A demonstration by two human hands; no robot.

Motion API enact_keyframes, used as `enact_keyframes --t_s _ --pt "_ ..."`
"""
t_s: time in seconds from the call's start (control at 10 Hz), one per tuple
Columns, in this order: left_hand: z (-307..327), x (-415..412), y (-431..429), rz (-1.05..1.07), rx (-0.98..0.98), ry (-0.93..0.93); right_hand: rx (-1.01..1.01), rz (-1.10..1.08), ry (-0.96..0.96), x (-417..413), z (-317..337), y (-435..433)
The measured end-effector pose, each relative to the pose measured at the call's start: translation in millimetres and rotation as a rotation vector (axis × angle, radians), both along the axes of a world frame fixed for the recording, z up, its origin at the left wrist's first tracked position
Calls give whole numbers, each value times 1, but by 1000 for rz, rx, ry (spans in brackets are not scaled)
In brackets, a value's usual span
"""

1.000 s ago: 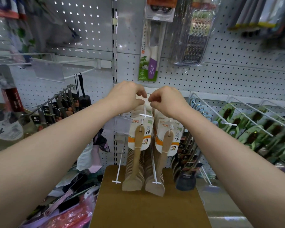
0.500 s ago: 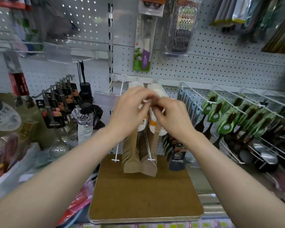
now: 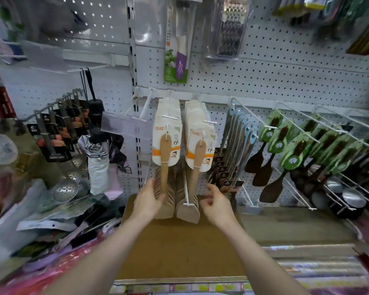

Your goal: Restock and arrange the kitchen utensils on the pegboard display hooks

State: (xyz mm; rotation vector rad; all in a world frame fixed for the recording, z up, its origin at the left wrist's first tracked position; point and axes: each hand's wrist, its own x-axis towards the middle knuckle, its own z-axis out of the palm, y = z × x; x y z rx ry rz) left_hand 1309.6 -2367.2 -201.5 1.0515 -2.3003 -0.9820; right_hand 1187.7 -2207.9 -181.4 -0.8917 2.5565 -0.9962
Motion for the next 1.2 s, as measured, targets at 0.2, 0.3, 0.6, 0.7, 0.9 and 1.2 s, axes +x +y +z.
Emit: enact_keyframes --t_s 0.2,0.3,0.6,0.7,0.9,1.2 --pt "-4 -36 -5 38 54 27 -61 137 -298 -13 -15 -13" --pt "-3 -42 -4 76 54 34 -76 186 -325 -16 -21 -17" --pt "-16 -50 10 151 21 31 -109 278 -356 -37 -24 -10" --pt "-24 -49 16 174 4 8 -94 294 -372 -42 -27 -3" --pt "-40 -46 33 215 40 -80 -109 239 -413 -53 -33 22" --pt "-38 -43 74 197 110 -74 -107 149 -346 -52 -8 63"
